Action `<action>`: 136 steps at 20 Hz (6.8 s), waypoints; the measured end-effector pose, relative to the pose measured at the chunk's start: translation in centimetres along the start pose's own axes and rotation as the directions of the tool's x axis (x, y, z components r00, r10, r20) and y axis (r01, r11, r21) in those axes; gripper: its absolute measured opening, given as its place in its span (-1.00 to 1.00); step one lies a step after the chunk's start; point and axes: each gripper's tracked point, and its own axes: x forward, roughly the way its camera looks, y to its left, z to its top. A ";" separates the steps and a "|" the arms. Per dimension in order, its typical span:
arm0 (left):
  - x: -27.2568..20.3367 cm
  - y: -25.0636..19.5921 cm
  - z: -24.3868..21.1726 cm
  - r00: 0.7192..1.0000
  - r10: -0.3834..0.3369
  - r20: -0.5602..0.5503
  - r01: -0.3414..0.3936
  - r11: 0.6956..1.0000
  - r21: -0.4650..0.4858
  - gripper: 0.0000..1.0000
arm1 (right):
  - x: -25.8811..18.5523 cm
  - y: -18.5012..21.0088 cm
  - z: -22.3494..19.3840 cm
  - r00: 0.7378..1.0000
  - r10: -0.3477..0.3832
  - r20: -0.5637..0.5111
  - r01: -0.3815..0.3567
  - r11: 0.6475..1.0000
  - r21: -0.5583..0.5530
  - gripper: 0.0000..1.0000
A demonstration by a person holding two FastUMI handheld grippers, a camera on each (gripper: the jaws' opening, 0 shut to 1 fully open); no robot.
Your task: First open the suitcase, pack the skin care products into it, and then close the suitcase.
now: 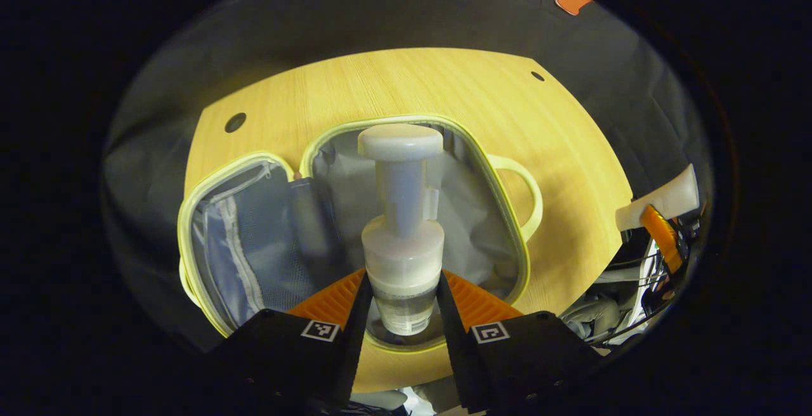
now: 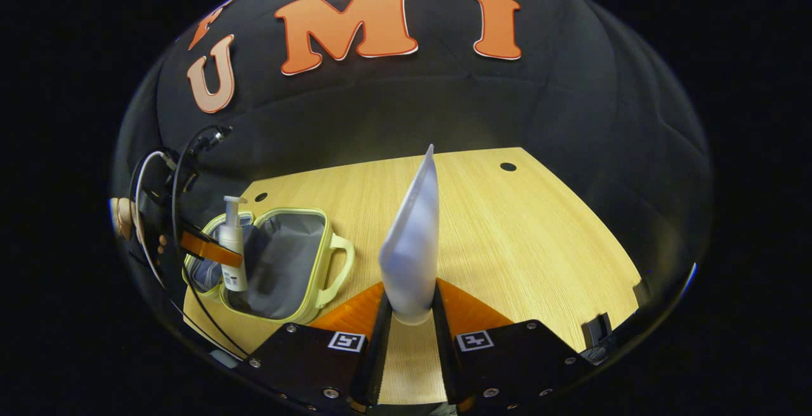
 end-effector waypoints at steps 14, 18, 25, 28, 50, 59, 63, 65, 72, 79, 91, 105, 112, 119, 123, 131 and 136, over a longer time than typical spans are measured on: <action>2.5 1.2 3.5 0.996 0.056 0.066 -0.056 0.998 -0.004 1.00 | 0.1 -0.6 0.4 0.999 -0.023 -0.025 0.023 1.000 -0.018 -0.23; -1.6 0.9 5.2 0.977 0.086 0.197 -0.099 0.994 0.054 0.98 | 0.4 1.4 2.2 1.000 0.023 -0.018 -0.024 0.998 -0.051 -0.24; -10.6 4.6 4.6 0.898 0.126 0.421 -0.125 0.992 -0.030 0.98 | 1.3 10.4 5.2 0.975 0.211 -0.071 -0.219 0.967 -0.130 -0.24; -14.7 8.0 2.3 0.852 0.192 0.487 -0.179 0.981 -0.074 0.98 | 2.1 15.7 4.9 0.934 0.318 -0.163 -0.339 0.932 -0.129 -0.24; -18.6 21.3 -12.6 0.827 0.383 0.411 -0.263 0.911 -0.318 0.98 | 13.8 23.3 -8.7 0.634 0.193 -0.749 -0.331 0.943 -0.037 -0.23; -19.0 21.3 -12.1 0.817 0.392 0.422 -0.264 0.906 -0.330 0.99 | 12.7 24.9 -4.1 0.744 0.283 -0.606 -0.354 0.935 0.002 0.92; -19.5 22.5 -11.7 0.789 0.415 0.453 -0.267 0.896 -0.355 0.98 | 11.2 25.4 -0.2 0.818 0.343 -0.462 -0.391 0.921 -0.008 0.92; -19.1 24.4 -11.3 0.776 0.422 0.469 -0.253 0.889 -0.381 0.98 | 10.2 25.0 1.4 0.852 0.354 -0.385 -0.399 0.916 -0.042 0.92; -15.1 30.8 -9.9 0.739 0.247 0.626 0.104 0.877 -0.469 0.97 | 5.7 22.2 4.0 0.906 0.341 -0.250 -0.379 0.917 -0.126 0.92; -10.5 37.0 -11.5 0.649 0.132 0.750 0.479 0.694 -0.537 0.96 | 2.3 20.6 4.8 0.928 0.308 -0.208 -0.322 0.946 -0.041 0.91; -2.6 37.1 -11.7 0.721 0.071 0.689 0.483 0.662 -0.573 -0.55 | 1.4 20.5 3.6 0.942 0.269 -0.203 -0.271 0.962 0.015 0.92; -21.0 26.8 -4.9 0.733 0.238 0.637 0.055 0.913 -0.404 -0.89 | 2.7 17.8 7.0 0.920 0.379 -0.104 -0.374 0.925 0.064 0.92; -25.2 18.1 -1.1 0.725 0.451 0.521 -0.260 0.879 -0.400 -0.89 | 2.6 10.8 9.4 0.890 0.453 -0.043 -0.451 0.891 0.048 0.91; -26.4 6.5 4.2 0.661 0.566 0.493 -0.384 0.819 -0.426 -0.89 | 1.2 -1.1 11.9 0.889 0.457 0.002 -0.457 0.889 -0.017 0.90; -24.7 0.9 7.0 0.625 0.611 0.485 -0.505 0.791 -0.345 -0.90 | 0.3 -6.2 12.3 0.903 0.430 0.016 -0.430 0.903 -0.019 0.91; -17.6 -9.0 12.2 0.604 0.646 0.467 -0.654 0.737 -0.173 -0.89 | 0.3 -13.1 11.7 0.926 0.377 0.018 -0.378 0.925 0.027 0.91; -7.5 -15.3 14.3 0.724 0.526 0.447 -0.538 0.836 -0.113 -0.89 | 0.7 -16.5 10.4 0.941 0.338 0.001 -0.338 0.941 0.030 0.91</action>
